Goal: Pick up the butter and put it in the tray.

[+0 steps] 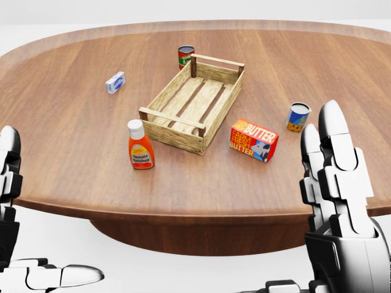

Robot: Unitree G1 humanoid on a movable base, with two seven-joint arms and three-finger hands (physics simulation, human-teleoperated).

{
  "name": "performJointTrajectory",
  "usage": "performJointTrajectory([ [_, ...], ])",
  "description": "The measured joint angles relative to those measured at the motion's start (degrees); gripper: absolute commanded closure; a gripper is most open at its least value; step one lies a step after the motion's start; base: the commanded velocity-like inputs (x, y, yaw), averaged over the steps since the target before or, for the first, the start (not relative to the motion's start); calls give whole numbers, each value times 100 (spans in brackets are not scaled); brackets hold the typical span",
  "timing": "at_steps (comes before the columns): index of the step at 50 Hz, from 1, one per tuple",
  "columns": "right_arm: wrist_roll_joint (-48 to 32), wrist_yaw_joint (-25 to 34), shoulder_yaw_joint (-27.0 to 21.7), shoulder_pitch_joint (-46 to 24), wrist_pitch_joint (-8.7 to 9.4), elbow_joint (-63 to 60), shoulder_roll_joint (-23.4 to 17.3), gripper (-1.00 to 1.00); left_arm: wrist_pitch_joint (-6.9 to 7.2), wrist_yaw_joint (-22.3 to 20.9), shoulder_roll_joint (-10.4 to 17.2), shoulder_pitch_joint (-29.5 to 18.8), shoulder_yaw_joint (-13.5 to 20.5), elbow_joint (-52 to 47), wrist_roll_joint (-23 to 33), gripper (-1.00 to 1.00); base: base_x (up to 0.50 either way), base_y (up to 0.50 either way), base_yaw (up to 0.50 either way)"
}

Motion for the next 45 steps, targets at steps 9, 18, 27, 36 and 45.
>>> performJointTrajectory([
  [9, 177, -38, -40, 15, 0, -37, 43, -100, 0, 3, 11, -1, 16, 14, 3, -100, 4, 0, 0],
  [18, 321, -18, -63, 75, 0, -42, 14, -100, 0, 6, 6, 5, -4, 52, 12, -100, 48, 0, 0],
  [27, 392, 17, -108, 80, 0, -19, 14, -100, 0, 11, 5, -13, -16, 69, 14, -100, 50, 0, 0],
  [36, 436, 50, -144, 95, 0, -26, 20, -100, 0, 5, 4, -10, -17, 64, 6, -100, 50, 0, 0],
  [45, 462, 64, -165, 96, 0, -2, 27, -100, 0, -1, 5, -12, -1, 40, -12, -100, 50, 0, 0],
])
